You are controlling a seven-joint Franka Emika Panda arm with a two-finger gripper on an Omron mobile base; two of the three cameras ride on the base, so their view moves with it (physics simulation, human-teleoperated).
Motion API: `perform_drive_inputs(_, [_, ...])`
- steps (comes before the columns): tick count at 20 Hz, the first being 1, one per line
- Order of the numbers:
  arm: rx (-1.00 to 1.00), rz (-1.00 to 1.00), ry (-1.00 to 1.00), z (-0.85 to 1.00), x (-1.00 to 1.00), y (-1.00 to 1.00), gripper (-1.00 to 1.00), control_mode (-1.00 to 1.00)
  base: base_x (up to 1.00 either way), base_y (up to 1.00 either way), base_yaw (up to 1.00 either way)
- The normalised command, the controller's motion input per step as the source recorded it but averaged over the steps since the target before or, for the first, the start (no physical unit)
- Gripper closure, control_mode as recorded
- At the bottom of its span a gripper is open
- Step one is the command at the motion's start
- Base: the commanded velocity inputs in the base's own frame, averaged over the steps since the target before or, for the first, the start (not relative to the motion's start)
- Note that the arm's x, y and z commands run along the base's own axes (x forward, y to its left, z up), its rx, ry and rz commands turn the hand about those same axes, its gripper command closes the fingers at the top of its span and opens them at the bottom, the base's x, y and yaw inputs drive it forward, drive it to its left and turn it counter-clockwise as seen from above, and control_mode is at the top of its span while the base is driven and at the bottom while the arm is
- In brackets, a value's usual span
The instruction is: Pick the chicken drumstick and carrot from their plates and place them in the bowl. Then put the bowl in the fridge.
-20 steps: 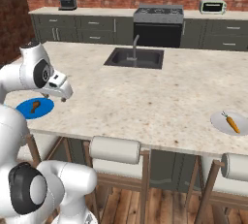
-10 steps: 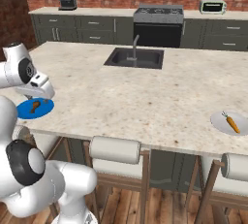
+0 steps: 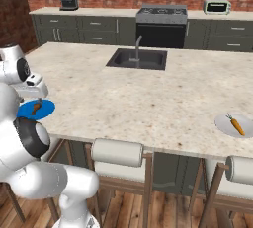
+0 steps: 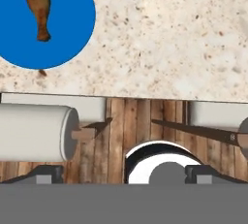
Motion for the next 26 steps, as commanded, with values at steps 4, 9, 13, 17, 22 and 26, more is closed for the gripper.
perform_drive_inputs(4, [-0.02,0.0,-0.01,-0.32,0.4,0.56,-1.0,-1.0,0.0,0.0,0.0])
perform_drive_inputs(9, [0.0,0.0,0.0,-0.31,0.47,0.52,-1.0,-1.0,0.0,0.0,0.0])
perform_drive_inputs(13, [0.0,0.0,0.0,-0.3,0.39,0.46,-1.0,-1.0,0.0,0.0,0.0])
perform_drive_inputs(17, [0.0,0.0,0.0,-0.27,0.33,0.35,-1.0,-1.0,0.0,0.0,0.0])
perform_drive_inputs(22, [0.0,0.0,-0.06,-0.25,0.33,0.23,-1.0,-1.0,0.0,0.0,0.0])
perform_drive_inputs(26, [0.04,0.0,0.0,-0.28,0.42,0.21,-1.0,-1.0,0.0,0.0,0.0])
